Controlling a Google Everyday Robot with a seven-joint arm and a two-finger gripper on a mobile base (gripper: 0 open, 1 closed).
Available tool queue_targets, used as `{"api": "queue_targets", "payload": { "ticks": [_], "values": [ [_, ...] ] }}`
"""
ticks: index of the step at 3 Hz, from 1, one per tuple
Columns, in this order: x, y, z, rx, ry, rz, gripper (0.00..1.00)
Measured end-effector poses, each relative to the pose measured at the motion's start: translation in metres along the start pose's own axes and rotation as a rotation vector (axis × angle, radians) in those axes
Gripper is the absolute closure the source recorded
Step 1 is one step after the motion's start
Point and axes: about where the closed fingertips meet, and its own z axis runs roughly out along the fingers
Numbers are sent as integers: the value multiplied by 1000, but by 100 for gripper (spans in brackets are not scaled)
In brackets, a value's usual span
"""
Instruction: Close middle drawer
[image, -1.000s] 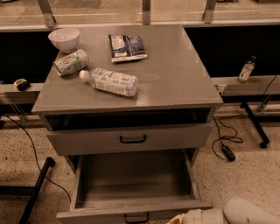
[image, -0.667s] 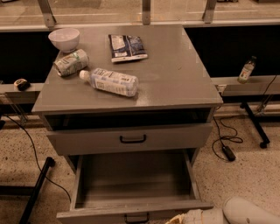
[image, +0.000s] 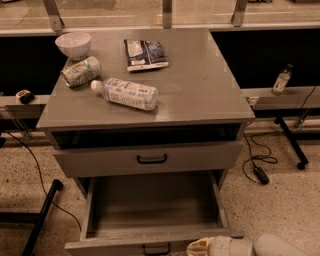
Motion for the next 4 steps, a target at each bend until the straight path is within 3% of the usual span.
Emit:
{"api": "queue_targets", "payload": {
  "ticks": [2,3,4],
  "values": [
    [16,-14,11,118,-4,-125,100],
    [11,-25,19,156,-16,-184,100],
    [-2,-52,49,186,-44,-246,100]
  ]
}}
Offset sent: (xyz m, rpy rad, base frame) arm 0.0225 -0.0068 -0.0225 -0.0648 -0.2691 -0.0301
